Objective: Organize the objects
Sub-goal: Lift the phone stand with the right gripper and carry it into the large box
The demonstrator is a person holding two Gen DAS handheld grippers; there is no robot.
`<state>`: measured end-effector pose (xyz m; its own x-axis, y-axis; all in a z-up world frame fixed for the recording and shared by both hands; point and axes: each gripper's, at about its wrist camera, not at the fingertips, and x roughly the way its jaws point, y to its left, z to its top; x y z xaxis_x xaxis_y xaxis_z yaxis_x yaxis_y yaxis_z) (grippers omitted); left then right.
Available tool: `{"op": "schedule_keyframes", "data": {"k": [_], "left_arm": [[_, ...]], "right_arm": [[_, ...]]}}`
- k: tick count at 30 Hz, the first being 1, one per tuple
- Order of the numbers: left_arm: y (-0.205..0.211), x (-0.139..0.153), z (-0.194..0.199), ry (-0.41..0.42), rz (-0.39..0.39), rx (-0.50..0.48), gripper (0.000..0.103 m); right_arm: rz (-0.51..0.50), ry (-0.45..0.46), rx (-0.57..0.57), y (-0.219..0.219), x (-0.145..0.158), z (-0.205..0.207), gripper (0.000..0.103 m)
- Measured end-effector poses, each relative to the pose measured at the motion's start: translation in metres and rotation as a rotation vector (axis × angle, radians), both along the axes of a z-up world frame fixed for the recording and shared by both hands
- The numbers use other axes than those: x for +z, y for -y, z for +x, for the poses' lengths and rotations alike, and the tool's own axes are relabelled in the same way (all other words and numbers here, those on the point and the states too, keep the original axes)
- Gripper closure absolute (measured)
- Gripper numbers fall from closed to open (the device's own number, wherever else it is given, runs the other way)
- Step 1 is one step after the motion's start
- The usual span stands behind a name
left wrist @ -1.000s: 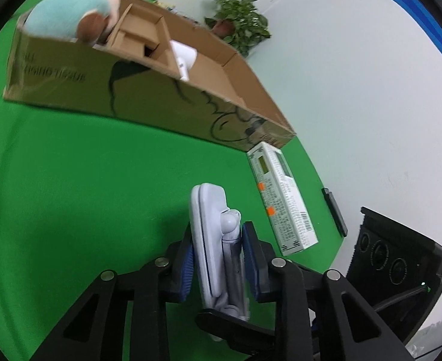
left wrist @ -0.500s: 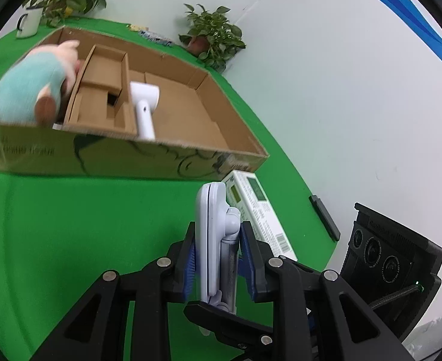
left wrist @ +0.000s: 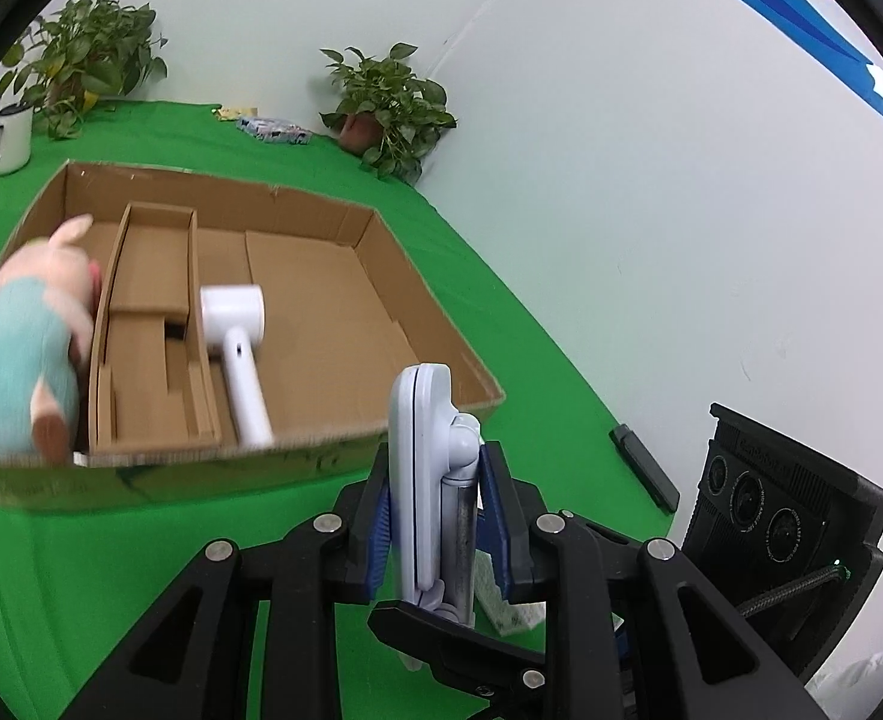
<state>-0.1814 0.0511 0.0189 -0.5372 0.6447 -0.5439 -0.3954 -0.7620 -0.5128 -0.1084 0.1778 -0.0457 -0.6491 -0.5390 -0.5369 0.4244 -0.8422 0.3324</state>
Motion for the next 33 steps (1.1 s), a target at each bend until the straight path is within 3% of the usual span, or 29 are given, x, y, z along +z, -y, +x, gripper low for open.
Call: {"op": "schedule_keyframes", "data": {"k": [9, 16, 22, 33], "left_arm": [[-0.007, 0.032, -0.047, -0.003, 0.0, 0.006, 0.079], [-0.003, 0.033, -0.094, 0.052, 0.02, 0.022, 0.079], [-0.001, 0.008, -0.133, 0.155, -0.002, 0.046, 0.079], [0.0, -0.074, -0.182, 0.33, 0.002, 0.074, 0.079]], "right_arm": [[-0.004, -0.008, 0.005, -0.012, 0.024, -0.042, 0.038], [0.014, 0.047, 0.029, -0.015, 0.031, -0.083, 0.038], [-0.008, 0.156, 0.053, -0.019, 0.013, -0.119, 0.038], [-0.008, 0.368, 0.086, -0.027, -0.044, -0.164, 0.038]]}}
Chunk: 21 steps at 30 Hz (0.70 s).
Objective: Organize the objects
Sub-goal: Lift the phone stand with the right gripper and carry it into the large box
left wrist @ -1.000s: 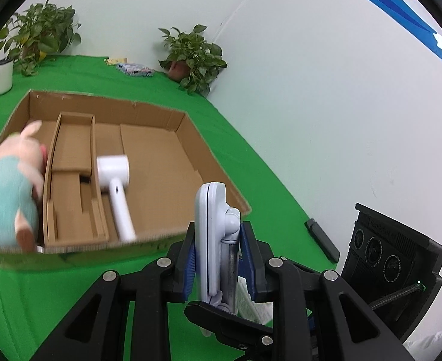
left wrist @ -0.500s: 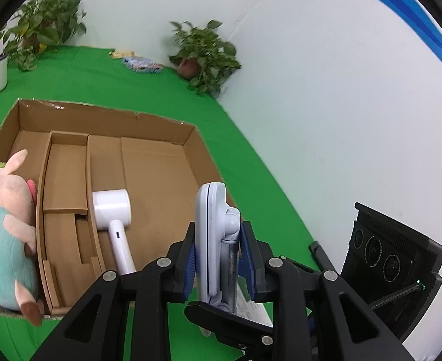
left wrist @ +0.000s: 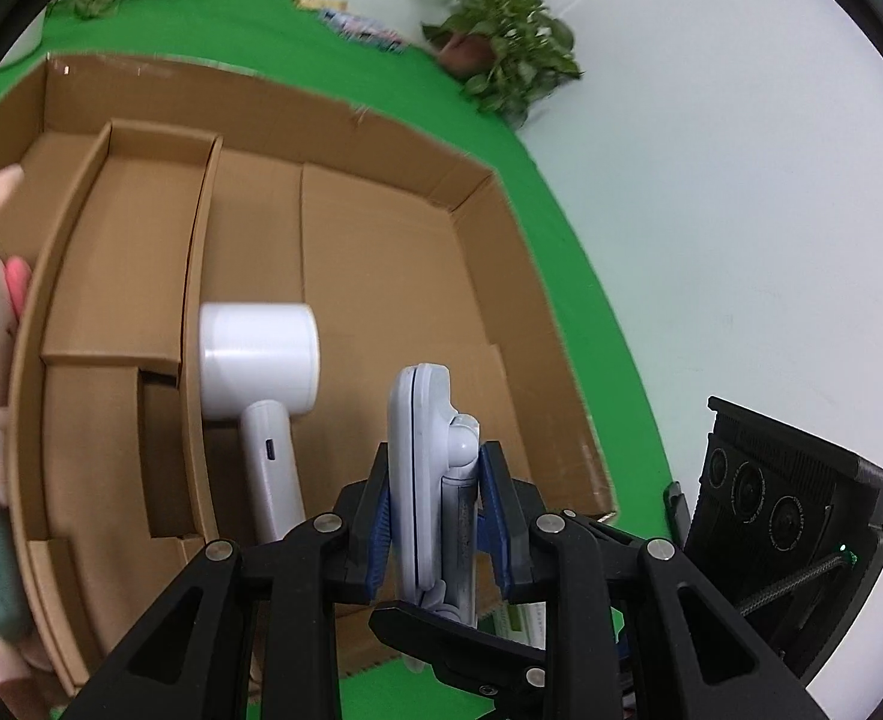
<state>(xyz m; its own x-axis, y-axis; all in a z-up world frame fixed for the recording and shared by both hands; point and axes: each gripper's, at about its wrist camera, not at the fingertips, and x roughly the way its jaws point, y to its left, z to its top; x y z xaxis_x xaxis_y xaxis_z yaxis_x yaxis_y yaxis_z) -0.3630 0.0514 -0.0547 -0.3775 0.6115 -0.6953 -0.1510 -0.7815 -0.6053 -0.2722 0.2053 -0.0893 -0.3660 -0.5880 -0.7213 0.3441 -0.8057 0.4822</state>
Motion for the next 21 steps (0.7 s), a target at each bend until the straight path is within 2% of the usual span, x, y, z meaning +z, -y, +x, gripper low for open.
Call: {"op": "schedule_keyframes", "data": {"k": [5, 10, 14, 21], "left_arm": [[0.0, -0.02, -0.01, 0.048, 0.0, 0.003, 0.079], [-0.002, -0.028, -0.015, 0.067, -0.042, 0.019, 0.077], [0.006, -0.02, -0.013, 0.035, -0.062, 0.041, 0.071], [0.026, 0.002, 0.003, -0.052, -0.1, 0.088, 0.071]], "right_arm": [[0.0, 0.054, 0.006, -0.002, -0.015, -0.005, 0.038], [0.014, 0.091, 0.006, -0.001, -0.022, -0.012, 0.038], [0.084, 0.104, 0.003, 0.003, -0.028, -0.015, 0.038], [0.201, 0.143, -0.015, 0.01, -0.039, -0.02, 0.038]]}}
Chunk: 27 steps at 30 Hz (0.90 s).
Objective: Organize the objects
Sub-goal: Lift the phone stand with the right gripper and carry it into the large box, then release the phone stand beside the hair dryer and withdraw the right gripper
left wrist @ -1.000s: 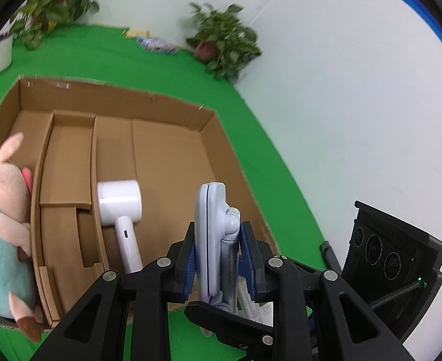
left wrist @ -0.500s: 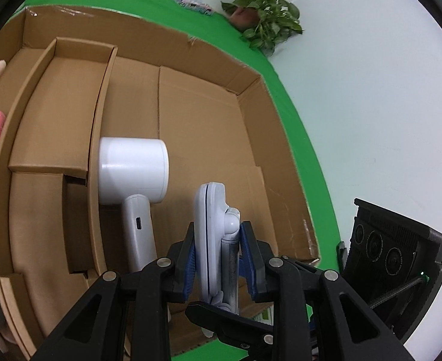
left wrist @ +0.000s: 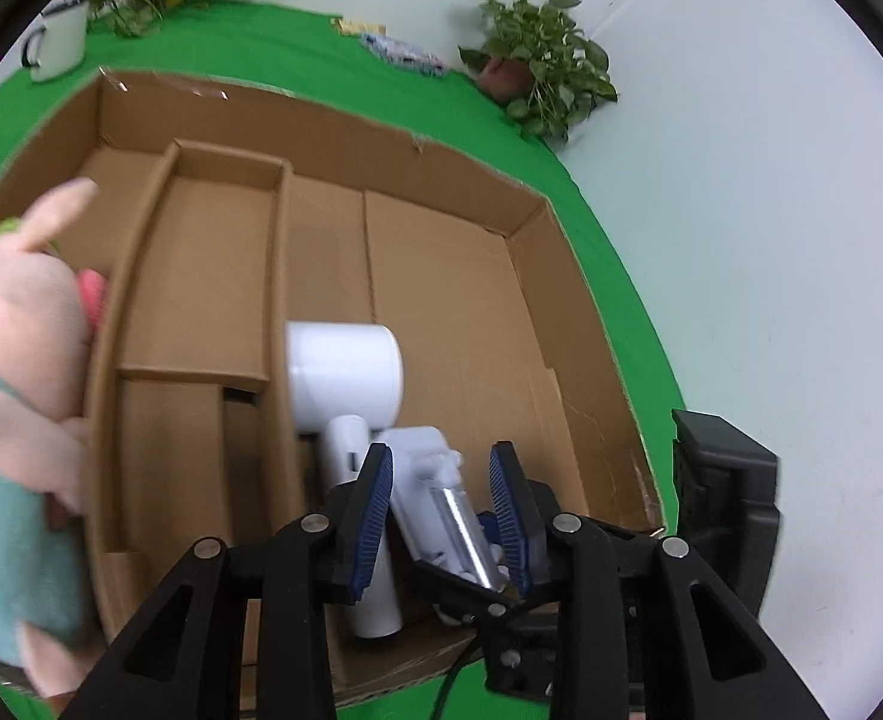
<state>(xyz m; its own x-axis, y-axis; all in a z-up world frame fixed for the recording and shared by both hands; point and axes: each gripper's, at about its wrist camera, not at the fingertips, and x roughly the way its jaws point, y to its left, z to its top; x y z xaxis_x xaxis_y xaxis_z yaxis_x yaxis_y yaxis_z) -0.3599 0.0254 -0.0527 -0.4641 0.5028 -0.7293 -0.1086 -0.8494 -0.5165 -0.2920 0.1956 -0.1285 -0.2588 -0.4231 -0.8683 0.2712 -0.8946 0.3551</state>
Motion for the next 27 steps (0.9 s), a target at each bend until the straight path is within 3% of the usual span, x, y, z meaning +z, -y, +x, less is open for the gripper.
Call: {"op": "schedule_keyframes", "data": {"k": [7, 12, 13, 15, 21, 23, 25, 26, 27], "left_arm": [[0.016, 0.003, 0.018, -0.027, -0.102, 0.016, 0.071], [0.022, -0.008, 0.028, -0.017, -0.144, 0.006, 0.071], [0.021, -0.011, 0.028, -0.016, -0.155, 0.006, 0.071], [0.02, -0.017, 0.03, -0.009, -0.171, -0.001, 0.071], [0.016, -0.023, 0.038, -0.021, -0.2, -0.009, 0.071], [0.016, -0.019, 0.042, -0.051, -0.221, 0.003, 0.071], [0.016, -0.013, 0.05, -0.092, -0.24, 0.014, 0.068], [0.016, -0.007, 0.057, -0.127, -0.264, 0.027, 0.056], [0.014, -0.002, 0.058, -0.152, -0.288, 0.044, 0.048]], "right_arm": [[-0.048, 0.021, -0.025, -0.008, 0.008, -0.004, 0.036], [0.022, 0.043, -0.032, -0.003, -0.002, -0.006, 0.038], [0.024, 0.04, -0.035, -0.002, -0.002, -0.006, 0.045], [0.03, 0.042, -0.052, -0.001, -0.002, -0.005, 0.048], [0.022, 0.057, -0.08, -0.002, -0.002, -0.006, 0.049], [0.058, 0.017, -0.09, 0.0, 0.003, -0.002, 0.048], [0.063, -0.063, -0.096, 0.0, 0.014, 0.009, 0.039], [0.056, -0.105, -0.097, -0.001, 0.02, 0.015, 0.034], [0.068, -0.178, -0.11, -0.002, 0.028, 0.028, 0.022]]}}
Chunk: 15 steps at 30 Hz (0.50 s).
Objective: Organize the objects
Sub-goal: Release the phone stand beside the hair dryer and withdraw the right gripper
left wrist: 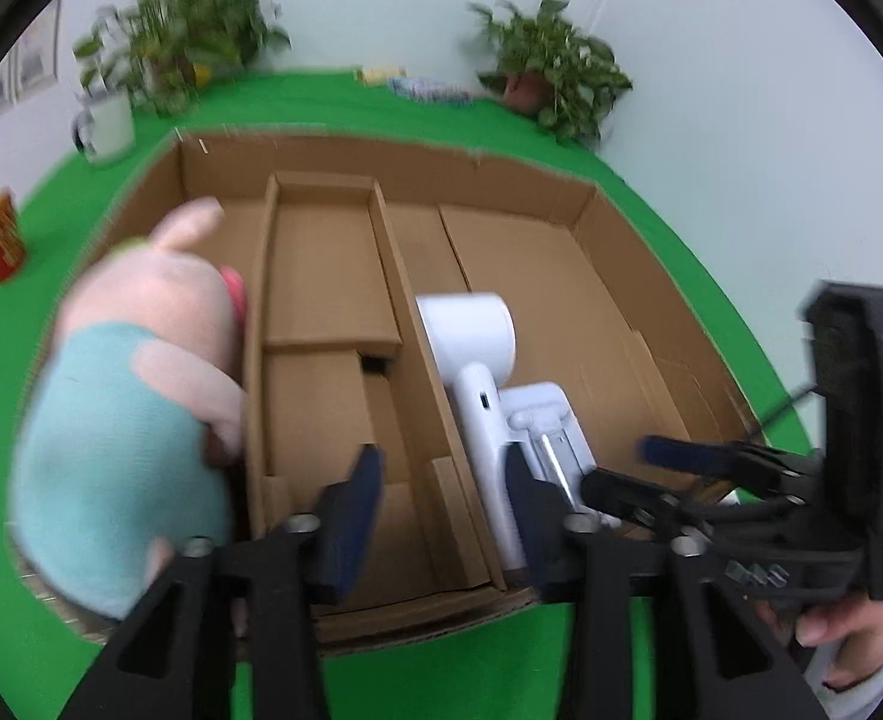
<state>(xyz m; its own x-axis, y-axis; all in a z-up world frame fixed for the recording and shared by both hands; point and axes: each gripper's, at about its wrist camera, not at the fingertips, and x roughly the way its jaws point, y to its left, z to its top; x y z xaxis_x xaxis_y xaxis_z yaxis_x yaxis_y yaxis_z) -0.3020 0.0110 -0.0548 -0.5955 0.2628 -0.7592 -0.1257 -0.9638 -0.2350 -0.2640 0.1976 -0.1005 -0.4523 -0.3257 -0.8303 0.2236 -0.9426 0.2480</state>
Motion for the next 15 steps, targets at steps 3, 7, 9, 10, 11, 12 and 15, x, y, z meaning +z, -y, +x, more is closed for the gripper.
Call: {"op": "schedule_keyframes", "data": {"k": [3, 7, 9, 10, 11, 12, 15], "left_arm": [[-0.003, 0.019, 0.026, -0.146, -0.096, 0.08, 0.017], [-0.009, 0.033, 0.062, -0.3, -0.183, 0.129, 0.001], [-0.012, 0.033, 0.076, -0.327, -0.207, 0.153, 0.001], [-0.012, 0.032, 0.081, -0.324, -0.209, 0.164, 0.001], [-0.012, 0.029, 0.088, -0.316, -0.208, 0.179, 0.001], [-0.012, 0.027, 0.092, -0.314, -0.207, 0.19, 0.001], [-0.008, 0.025, 0.113, -0.319, -0.204, 0.209, 0.001]], "right_arm": [[0.094, -0.161, -0.059, -0.002, 0.013, 0.032, 0.018], [0.205, -0.36, -0.138, 0.0, 0.022, 0.084, 0.016], [0.224, -0.471, -0.166, 0.001, 0.025, 0.106, 0.016], [0.217, -0.502, -0.171, 0.001, 0.026, 0.114, 0.016], [0.204, -0.535, -0.177, 0.001, 0.026, 0.124, 0.016], [0.19, -0.554, -0.177, 0.002, 0.028, 0.129, 0.015], [0.169, -0.599, -0.165, 0.002, 0.03, 0.144, 0.015]]}}
